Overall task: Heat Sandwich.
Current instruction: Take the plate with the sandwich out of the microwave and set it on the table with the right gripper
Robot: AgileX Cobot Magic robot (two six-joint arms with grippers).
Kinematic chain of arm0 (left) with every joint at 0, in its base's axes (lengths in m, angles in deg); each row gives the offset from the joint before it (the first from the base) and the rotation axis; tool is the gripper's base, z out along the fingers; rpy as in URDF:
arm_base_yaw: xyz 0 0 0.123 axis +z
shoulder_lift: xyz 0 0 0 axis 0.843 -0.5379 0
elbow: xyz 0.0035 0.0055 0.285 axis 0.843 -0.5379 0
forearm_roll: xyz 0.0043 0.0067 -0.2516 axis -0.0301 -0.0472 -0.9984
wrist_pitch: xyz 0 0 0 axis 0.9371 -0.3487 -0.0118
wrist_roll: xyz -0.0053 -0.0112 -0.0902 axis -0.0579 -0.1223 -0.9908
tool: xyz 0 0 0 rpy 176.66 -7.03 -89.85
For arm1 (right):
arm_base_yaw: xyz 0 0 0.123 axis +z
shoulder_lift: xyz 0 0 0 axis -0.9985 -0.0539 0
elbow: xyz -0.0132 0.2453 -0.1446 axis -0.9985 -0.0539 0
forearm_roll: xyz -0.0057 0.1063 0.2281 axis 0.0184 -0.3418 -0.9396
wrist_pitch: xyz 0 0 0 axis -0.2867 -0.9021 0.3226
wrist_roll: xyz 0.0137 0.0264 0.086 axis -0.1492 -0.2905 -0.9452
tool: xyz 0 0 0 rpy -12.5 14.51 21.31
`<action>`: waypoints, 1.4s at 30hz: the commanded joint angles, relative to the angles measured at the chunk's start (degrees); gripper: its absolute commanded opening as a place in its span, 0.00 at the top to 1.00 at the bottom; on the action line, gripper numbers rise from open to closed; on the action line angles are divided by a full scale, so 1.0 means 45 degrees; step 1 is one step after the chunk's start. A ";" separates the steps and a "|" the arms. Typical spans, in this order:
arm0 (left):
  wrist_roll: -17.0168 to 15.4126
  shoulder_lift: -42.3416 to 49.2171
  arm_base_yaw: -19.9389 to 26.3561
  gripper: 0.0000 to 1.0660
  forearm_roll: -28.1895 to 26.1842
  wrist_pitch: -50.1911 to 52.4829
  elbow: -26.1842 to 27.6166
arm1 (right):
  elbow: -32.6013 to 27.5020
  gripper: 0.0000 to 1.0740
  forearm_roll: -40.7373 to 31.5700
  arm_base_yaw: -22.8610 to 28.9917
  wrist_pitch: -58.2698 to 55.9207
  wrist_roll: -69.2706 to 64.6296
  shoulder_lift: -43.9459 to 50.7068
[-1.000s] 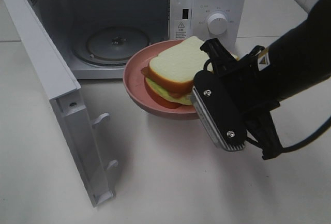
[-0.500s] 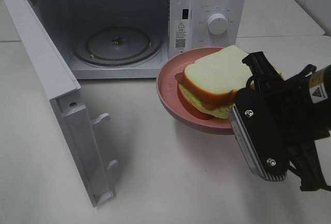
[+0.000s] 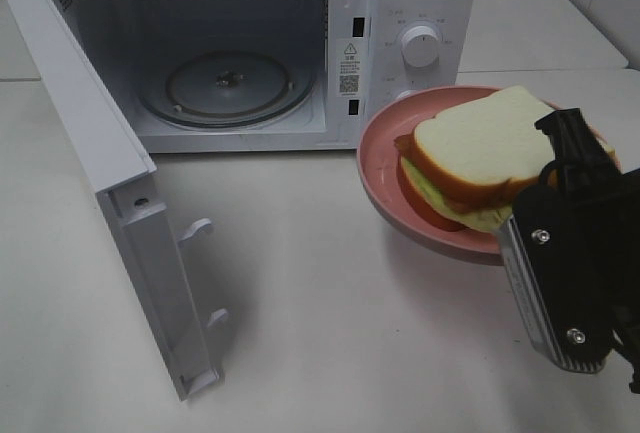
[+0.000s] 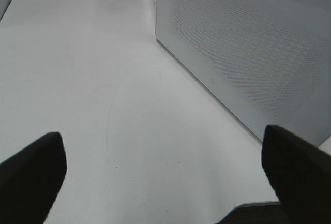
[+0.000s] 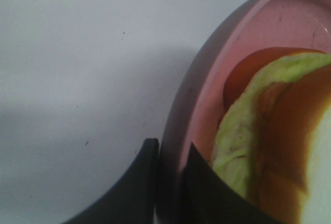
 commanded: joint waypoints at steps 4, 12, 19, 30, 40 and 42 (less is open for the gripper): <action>-0.0025 0.0076 0.0025 0.09 -0.0089 0.0153 -0.0025 | -0.0140 1.00 0.1974 -0.0051 -0.0713 -0.2725 0.0853; -0.0025 0.0076 0.0025 0.09 -0.0089 0.0153 -0.0025 | -0.0140 1.00 0.3501 -0.0051 -0.2559 -0.6252 0.1006; -0.0025 0.0076 0.0025 0.09 -0.0089 0.0153 -0.0025 | -0.0140 1.00 0.4813 -0.0051 -0.3145 -0.9511 0.1006; -0.0025 0.0076 0.0025 0.09 -0.0089 0.0153 -0.0025 | -0.0127 1.00 0.6022 -0.0051 -0.4342 -1.3203 0.0968; -0.0025 0.0076 0.0025 0.09 -0.0089 0.0153 -0.0025 | -0.0127 1.00 0.6850 -0.0051 -0.4749 -1.6157 0.0216; -0.0025 0.0076 0.0025 0.09 -0.0089 0.0153 -0.0025 | -0.0127 1.00 0.6965 -0.0051 -0.4851 -1.6909 -0.0102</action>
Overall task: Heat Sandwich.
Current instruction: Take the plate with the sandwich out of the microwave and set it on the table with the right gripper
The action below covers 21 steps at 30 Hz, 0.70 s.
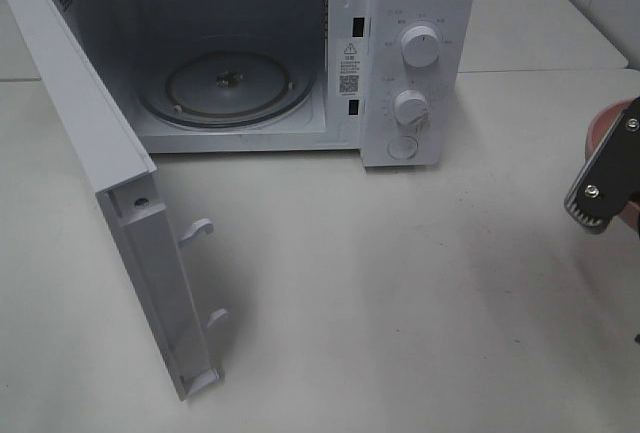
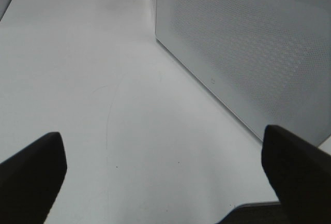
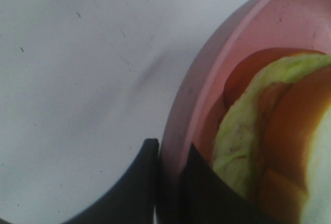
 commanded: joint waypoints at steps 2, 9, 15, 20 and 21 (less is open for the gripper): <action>-0.0025 0.0076 0.0025 0.09 -0.0089 0.0153 -0.0025 | 0.0051 1.00 0.0713 -0.0051 -0.0255 -0.1681 -0.0738; -0.0025 0.0076 0.0025 0.09 -0.0089 0.0153 -0.0025 | 0.0051 1.00 0.0738 -0.0051 -0.0255 -0.4393 -0.2394; -0.0025 0.0076 0.0025 0.09 -0.0089 0.0153 -0.0025 | 0.0216 1.00 0.0738 -0.0051 0.0025 -0.5908 -0.3705; -0.0025 0.0076 0.0025 0.09 -0.0089 0.0153 -0.0025 | 0.0815 1.00 0.0700 -0.0051 -0.0025 -0.6888 -0.4545; -0.0025 0.0076 0.0025 0.09 -0.0089 0.0153 -0.0025 | 0.0815 1.00 0.0700 -0.0051 -0.0025 -0.6888 -0.4545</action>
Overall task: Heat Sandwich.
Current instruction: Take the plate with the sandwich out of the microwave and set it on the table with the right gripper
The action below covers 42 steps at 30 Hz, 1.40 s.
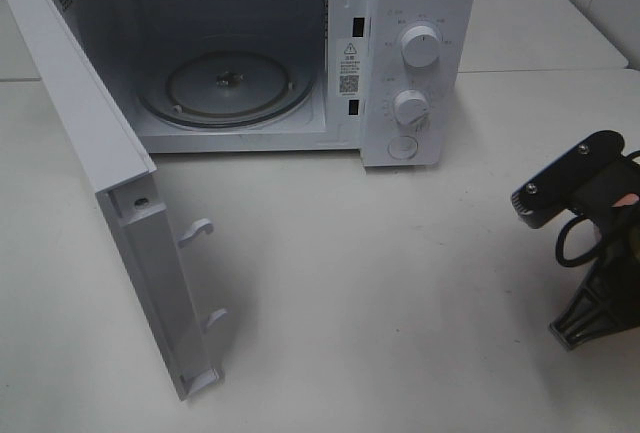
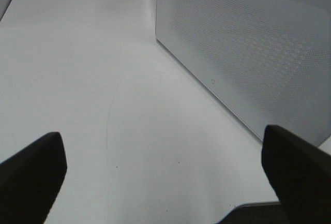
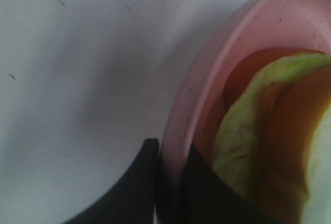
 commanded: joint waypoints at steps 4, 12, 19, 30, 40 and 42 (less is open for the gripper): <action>-0.0025 0.0076 0.0025 0.09 -0.0089 0.0153 -0.0025 | 0.0764 1.00 0.0535 -0.0051 -0.0318 -0.2254 -0.1426; -0.0025 0.0076 0.0025 0.09 -0.0089 0.0153 -0.0025 | 0.1655 1.00 0.1324 -0.0051 -0.0407 -0.3909 -0.3527; -0.0025 0.0076 0.0025 0.09 -0.0089 0.0153 -0.0025 | 0.2101 0.99 0.2050 -0.0051 -0.0573 -0.4800 -0.4813; -0.0025 0.0076 0.0025 0.09 -0.0089 0.0153 -0.0025 | 0.2470 0.95 0.2190 -0.0051 -0.0446 -0.5768 -0.6303; -0.0025 0.0076 0.0025 0.09 -0.0089 0.0153 -0.0025 | 0.2470 0.81 0.2165 -0.0051 0.0038 -0.5857 -0.6303; -0.0025 0.0076 0.0025 0.09 -0.0089 0.0153 -0.0025 | 0.2470 0.74 0.1884 -0.0051 0.0115 -0.5730 -0.6213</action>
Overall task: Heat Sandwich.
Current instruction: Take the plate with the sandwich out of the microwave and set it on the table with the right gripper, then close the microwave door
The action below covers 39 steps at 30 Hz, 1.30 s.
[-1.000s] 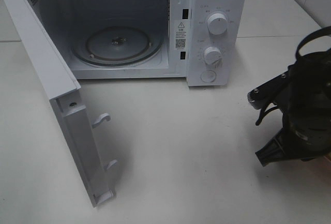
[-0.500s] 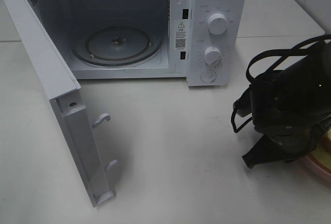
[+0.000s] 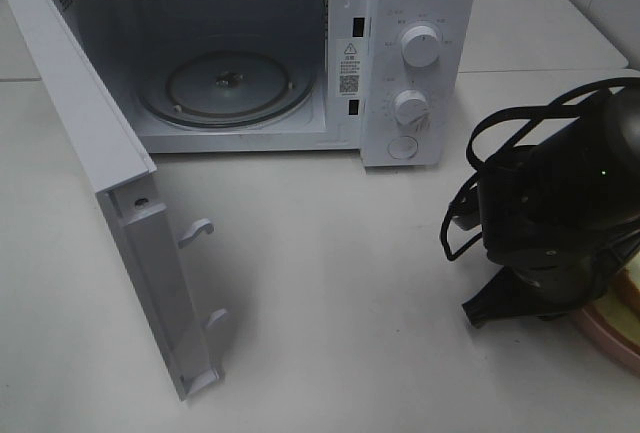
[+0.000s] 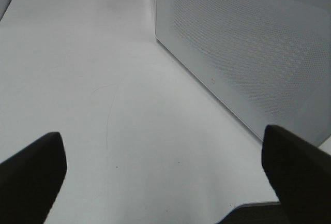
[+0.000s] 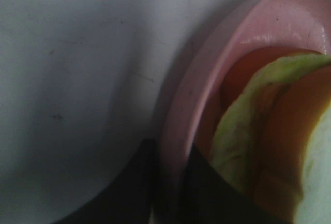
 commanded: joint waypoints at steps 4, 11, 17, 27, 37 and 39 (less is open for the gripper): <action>-0.0025 0.0076 0.0025 0.09 -0.0089 0.0153 -0.0025 | 0.0064 0.59 -0.0853 -0.0051 0.0280 0.0929 0.0535; -0.0025 0.0076 0.0025 0.09 -0.0089 0.0153 -0.0025 | 0.0064 0.40 -0.2852 -0.0051 0.0535 0.4023 0.2292; -0.0025 0.0076 0.0025 0.09 -0.0089 0.0153 -0.0025 | 0.0064 0.29 -0.3565 -0.0051 0.0178 0.5564 0.3794; -0.0025 0.0076 0.0025 0.09 -0.0089 0.0153 -0.0025 | 0.0064 0.22 -0.4291 -0.0051 -0.1120 0.8289 0.7321; -0.0025 0.0076 0.0025 0.09 -0.0089 0.0153 -0.0025 | 0.0064 0.23 -0.6990 -0.0038 -0.1948 1.1854 1.0186; -0.0025 0.0076 0.0025 0.09 -0.0089 0.0153 -0.0025 | 0.0064 0.23 -0.7232 -0.0038 -0.2508 1.2223 1.0937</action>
